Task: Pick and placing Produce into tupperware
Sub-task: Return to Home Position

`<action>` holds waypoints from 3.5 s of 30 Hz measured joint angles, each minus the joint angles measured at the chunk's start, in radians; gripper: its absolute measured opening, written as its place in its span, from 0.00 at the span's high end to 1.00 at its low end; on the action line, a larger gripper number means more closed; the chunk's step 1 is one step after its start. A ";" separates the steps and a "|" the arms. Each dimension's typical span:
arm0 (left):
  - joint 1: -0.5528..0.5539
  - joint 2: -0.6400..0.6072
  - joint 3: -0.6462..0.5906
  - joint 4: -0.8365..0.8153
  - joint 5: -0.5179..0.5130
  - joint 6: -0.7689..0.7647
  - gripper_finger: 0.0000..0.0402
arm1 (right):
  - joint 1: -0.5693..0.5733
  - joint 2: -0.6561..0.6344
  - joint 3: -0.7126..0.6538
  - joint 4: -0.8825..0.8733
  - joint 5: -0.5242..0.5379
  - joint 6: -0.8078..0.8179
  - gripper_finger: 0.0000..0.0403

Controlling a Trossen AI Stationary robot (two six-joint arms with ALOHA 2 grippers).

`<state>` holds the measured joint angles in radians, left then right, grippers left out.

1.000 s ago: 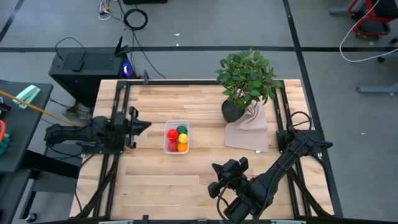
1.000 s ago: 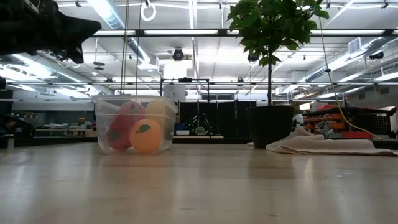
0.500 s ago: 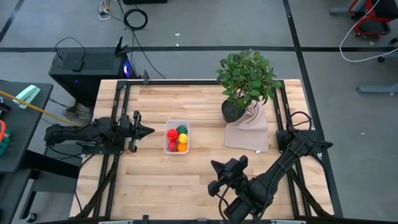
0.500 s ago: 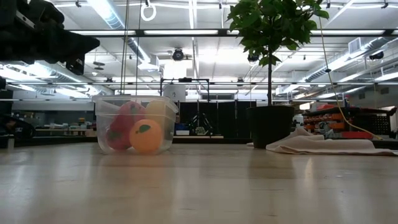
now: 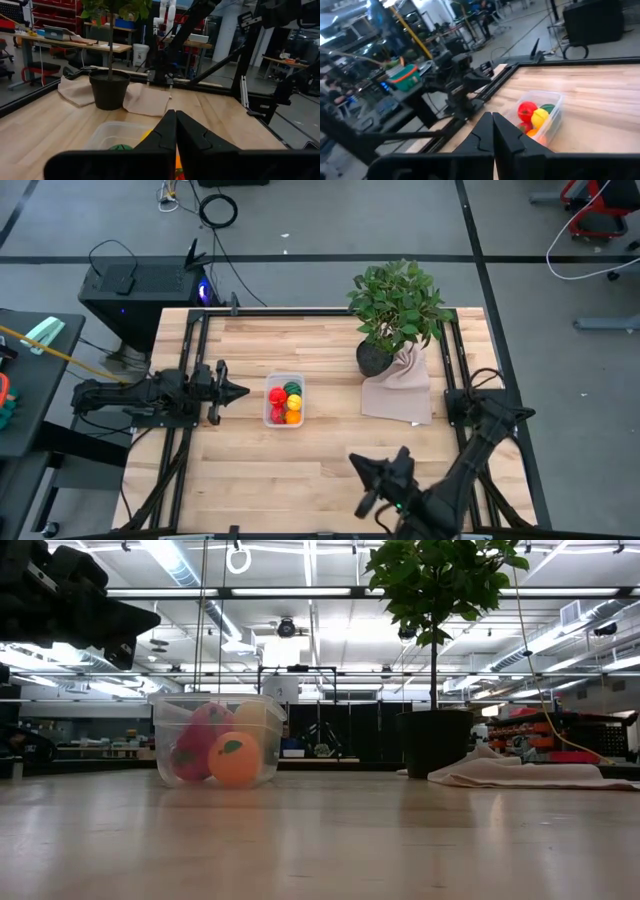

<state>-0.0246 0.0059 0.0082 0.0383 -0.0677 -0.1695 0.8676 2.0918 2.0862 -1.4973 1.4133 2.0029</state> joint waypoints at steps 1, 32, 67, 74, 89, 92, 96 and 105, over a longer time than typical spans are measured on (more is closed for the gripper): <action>0.000 0.000 0.000 0.000 0.000 -0.003 0.97 | 0.005 -0.003 0.000 0.007 -0.001 -0.020 1.00; 0.000 0.000 -0.001 0.007 -0.003 -0.002 0.92 | -0.608 -0.106 -0.191 1.516 -1.273 -1.840 1.00; 0.000 0.000 -0.001 0.008 -0.001 -0.002 0.95 | -0.872 -0.609 -0.916 1.917 -1.499 -1.763 1.00; 0.000 0.000 -0.001 0.008 -0.002 -0.001 0.93 | -0.815 -0.956 -1.214 1.903 -1.414 -1.719 1.00; 0.000 0.000 -0.001 0.009 -0.002 -0.001 0.94 | -0.597 -1.471 -1.466 1.580 -1.329 -1.724 1.00; 0.000 0.000 -0.001 0.009 -0.002 -0.002 0.94 | -0.557 -1.523 -1.492 1.527 -1.291 -1.742 1.00; 0.000 0.000 -0.001 0.009 -0.002 -0.001 0.93 | -0.522 -1.594 -1.548 1.530 -1.258 -1.744 1.00; 0.000 0.000 -0.001 0.009 -0.002 -0.002 0.92 | -0.482 -1.765 -1.705 1.537 -1.159 -1.717 1.00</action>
<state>-0.0246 0.0063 0.0071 0.0471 -0.0700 -0.1711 0.3851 0.3269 0.3808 0.0398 0.2546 0.2856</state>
